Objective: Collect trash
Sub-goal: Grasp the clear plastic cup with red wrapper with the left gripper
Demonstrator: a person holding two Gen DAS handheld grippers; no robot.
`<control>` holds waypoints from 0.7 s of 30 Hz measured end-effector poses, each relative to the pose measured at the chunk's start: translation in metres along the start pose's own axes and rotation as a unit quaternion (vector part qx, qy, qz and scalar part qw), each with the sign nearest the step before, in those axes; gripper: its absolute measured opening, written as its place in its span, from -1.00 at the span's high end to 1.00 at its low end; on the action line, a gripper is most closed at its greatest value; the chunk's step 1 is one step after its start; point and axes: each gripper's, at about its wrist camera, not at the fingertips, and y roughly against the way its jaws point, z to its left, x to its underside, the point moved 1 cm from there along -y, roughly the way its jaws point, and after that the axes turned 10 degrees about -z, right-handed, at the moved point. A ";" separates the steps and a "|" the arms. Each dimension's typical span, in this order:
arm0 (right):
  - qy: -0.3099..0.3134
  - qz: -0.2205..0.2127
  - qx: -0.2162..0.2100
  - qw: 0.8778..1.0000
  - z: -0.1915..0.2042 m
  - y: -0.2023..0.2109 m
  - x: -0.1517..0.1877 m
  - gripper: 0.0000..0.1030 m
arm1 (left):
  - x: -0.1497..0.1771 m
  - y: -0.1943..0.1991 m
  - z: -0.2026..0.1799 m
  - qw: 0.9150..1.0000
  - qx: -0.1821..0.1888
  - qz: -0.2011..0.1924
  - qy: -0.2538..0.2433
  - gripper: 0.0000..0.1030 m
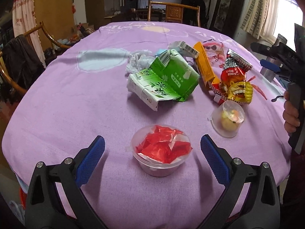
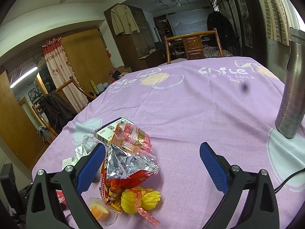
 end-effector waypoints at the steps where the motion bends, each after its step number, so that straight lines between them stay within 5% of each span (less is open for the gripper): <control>1: 0.000 -0.001 -0.001 1.000 0.000 0.000 -0.001 -0.89 | 0.000 -0.002 0.002 1.000 0.003 -0.001 0.006 -0.80; 3: 0.000 -0.004 -0.006 1.000 0.000 0.002 -0.001 -0.89 | -0.001 -0.007 0.007 0.999 0.026 0.005 0.020 -0.13; 10: 0.019 -0.033 -0.096 0.995 0.020 0.022 0.002 -0.89 | -0.007 0.018 0.019 0.998 0.025 -0.035 0.038 -0.13; 16: 0.100 0.055 -0.175 0.978 0.066 0.037 0.048 -0.88 | -0.011 0.034 0.040 0.997 0.001 -0.054 0.056 -0.13; 21: 0.183 0.106 -0.157 0.965 0.100 0.028 0.075 -0.67 | -0.007 0.036 0.045 0.996 0.007 -0.056 0.067 -0.13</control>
